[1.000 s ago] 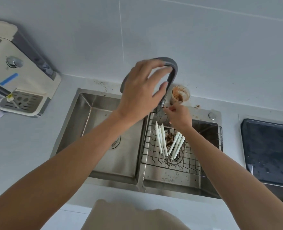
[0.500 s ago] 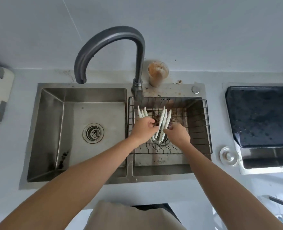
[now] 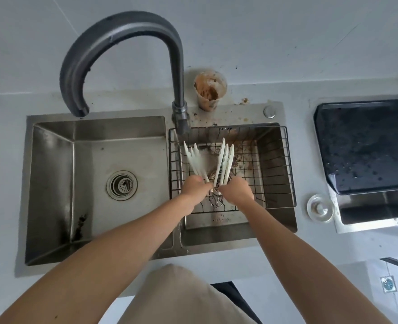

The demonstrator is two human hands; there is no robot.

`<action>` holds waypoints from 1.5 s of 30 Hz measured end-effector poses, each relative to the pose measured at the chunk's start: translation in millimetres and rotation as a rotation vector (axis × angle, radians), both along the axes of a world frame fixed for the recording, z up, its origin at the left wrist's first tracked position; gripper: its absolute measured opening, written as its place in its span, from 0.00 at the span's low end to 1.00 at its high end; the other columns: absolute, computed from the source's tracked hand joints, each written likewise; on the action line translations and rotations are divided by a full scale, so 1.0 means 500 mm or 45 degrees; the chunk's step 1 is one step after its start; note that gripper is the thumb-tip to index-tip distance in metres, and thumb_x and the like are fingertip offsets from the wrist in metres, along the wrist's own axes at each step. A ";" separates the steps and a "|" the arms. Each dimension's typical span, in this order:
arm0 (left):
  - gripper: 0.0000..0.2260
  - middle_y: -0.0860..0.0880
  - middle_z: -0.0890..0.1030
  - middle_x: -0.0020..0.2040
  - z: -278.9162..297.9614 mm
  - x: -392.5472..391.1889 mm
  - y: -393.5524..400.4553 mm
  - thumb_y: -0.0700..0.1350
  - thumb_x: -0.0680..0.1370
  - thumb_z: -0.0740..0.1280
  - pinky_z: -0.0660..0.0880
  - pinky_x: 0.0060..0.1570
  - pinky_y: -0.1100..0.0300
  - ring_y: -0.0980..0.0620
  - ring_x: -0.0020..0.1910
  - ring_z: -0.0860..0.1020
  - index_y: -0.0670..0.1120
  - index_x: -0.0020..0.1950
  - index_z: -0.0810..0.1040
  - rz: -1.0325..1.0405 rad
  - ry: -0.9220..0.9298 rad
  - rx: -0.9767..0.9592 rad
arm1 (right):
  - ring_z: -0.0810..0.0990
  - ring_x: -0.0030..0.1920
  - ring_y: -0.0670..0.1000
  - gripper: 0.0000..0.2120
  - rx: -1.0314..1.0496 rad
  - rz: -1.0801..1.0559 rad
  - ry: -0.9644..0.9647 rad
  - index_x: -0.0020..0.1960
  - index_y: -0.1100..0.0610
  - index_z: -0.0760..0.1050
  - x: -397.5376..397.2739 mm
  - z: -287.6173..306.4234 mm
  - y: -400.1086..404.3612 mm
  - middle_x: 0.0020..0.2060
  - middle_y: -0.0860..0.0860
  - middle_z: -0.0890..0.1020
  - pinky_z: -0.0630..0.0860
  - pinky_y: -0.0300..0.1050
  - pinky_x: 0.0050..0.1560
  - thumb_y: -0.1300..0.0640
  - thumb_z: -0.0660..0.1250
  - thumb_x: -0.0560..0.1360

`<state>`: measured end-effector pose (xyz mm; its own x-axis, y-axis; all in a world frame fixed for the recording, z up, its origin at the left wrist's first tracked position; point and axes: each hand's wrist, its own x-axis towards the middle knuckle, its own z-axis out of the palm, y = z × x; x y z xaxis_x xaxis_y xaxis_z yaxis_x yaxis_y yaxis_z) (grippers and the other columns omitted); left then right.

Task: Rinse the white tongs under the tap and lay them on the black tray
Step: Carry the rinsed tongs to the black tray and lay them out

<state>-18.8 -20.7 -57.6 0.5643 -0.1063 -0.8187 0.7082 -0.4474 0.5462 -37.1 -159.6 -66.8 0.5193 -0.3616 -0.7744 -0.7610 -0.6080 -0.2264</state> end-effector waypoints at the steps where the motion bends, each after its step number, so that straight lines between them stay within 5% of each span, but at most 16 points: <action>1: 0.04 0.42 0.80 0.45 0.004 0.001 -0.001 0.42 0.80 0.70 0.81 0.59 0.44 0.44 0.46 0.80 0.47 0.48 0.76 0.020 0.007 -0.028 | 0.72 0.30 0.48 0.15 -0.008 -0.005 -0.012 0.35 0.55 0.71 -0.001 0.008 0.001 0.30 0.49 0.75 0.70 0.42 0.31 0.55 0.69 0.79; 5: 0.06 0.45 0.81 0.40 0.008 0.007 -0.001 0.42 0.81 0.70 0.84 0.57 0.45 0.49 0.38 0.79 0.43 0.44 0.81 0.131 0.024 -0.106 | 0.75 0.28 0.51 0.14 0.017 -0.042 -0.100 0.35 0.58 0.73 -0.012 0.037 0.002 0.30 0.52 0.77 0.77 0.47 0.31 0.60 0.69 0.78; 7: 0.07 0.43 0.83 0.42 0.013 0.006 0.001 0.43 0.81 0.71 0.85 0.53 0.50 0.49 0.39 0.82 0.42 0.44 0.81 0.158 -0.002 -0.120 | 0.82 0.30 0.54 0.12 0.109 -0.108 -0.156 0.35 0.61 0.76 -0.023 0.051 0.000 0.30 0.55 0.82 0.86 0.55 0.38 0.63 0.68 0.78; 10: 0.04 0.42 0.85 0.46 0.021 0.004 0.006 0.42 0.81 0.70 0.84 0.43 0.56 0.49 0.38 0.84 0.42 0.49 0.78 0.187 -0.058 -0.146 | 0.87 0.31 0.56 0.10 0.202 -0.202 -0.256 0.39 0.62 0.77 -0.046 0.074 -0.001 0.29 0.56 0.83 0.87 0.58 0.40 0.64 0.67 0.79; 14: 0.06 0.38 0.86 0.51 0.030 -0.003 0.011 0.39 0.81 0.70 0.84 0.42 0.57 0.44 0.44 0.87 0.37 0.56 0.79 0.187 -0.109 -0.163 | 0.87 0.31 0.54 0.07 0.208 -0.242 -0.384 0.42 0.63 0.77 -0.077 0.099 -0.002 0.32 0.57 0.85 0.87 0.54 0.38 0.64 0.67 0.80; 19: 0.04 0.37 0.86 0.50 0.054 -0.016 -0.006 0.36 0.80 0.71 0.83 0.39 0.60 0.44 0.44 0.86 0.43 0.47 0.78 0.167 -0.198 -0.235 | 0.86 0.31 0.50 0.02 0.246 -0.342 -0.507 0.48 0.62 0.78 -0.105 0.125 -0.020 0.37 0.56 0.85 0.87 0.53 0.37 0.64 0.69 0.80; 23: 0.04 0.36 0.86 0.51 0.074 -0.022 -0.039 0.36 0.79 0.72 0.85 0.48 0.49 0.42 0.45 0.85 0.39 0.52 0.80 0.162 -0.254 -0.283 | 0.87 0.34 0.52 0.02 0.262 -0.396 -0.570 0.48 0.61 0.78 -0.119 0.142 -0.056 0.39 0.59 0.85 0.87 0.51 0.36 0.64 0.70 0.79; 27: 0.07 0.39 0.86 0.51 0.101 -0.028 -0.092 0.37 0.78 0.74 0.85 0.48 0.53 0.43 0.48 0.87 0.40 0.55 0.81 0.185 -0.319 -0.312 | 0.88 0.36 0.54 0.03 0.314 -0.438 -0.646 0.47 0.60 0.77 -0.124 0.157 -0.113 0.38 0.58 0.84 0.86 0.50 0.35 0.65 0.69 0.79; 40: 0.07 0.39 0.86 0.44 0.149 -0.032 -0.530 0.37 0.75 0.76 0.84 0.50 0.43 0.43 0.40 0.84 0.39 0.51 0.81 0.245 -0.487 -0.288 | 0.87 0.35 0.52 0.03 0.277 -0.344 -0.752 0.48 0.61 0.80 -0.099 0.165 -0.573 0.39 0.57 0.85 0.86 0.45 0.37 0.62 0.69 0.80; 45: 0.03 0.39 0.87 0.43 0.134 -0.039 -0.723 0.38 0.77 0.74 0.85 0.44 0.50 0.39 0.42 0.86 0.40 0.46 0.82 0.254 -0.535 -0.203 | 0.86 0.34 0.53 0.05 0.203 -0.288 -0.690 0.48 0.60 0.80 -0.091 0.158 -0.754 0.37 0.56 0.85 0.85 0.43 0.35 0.59 0.69 0.82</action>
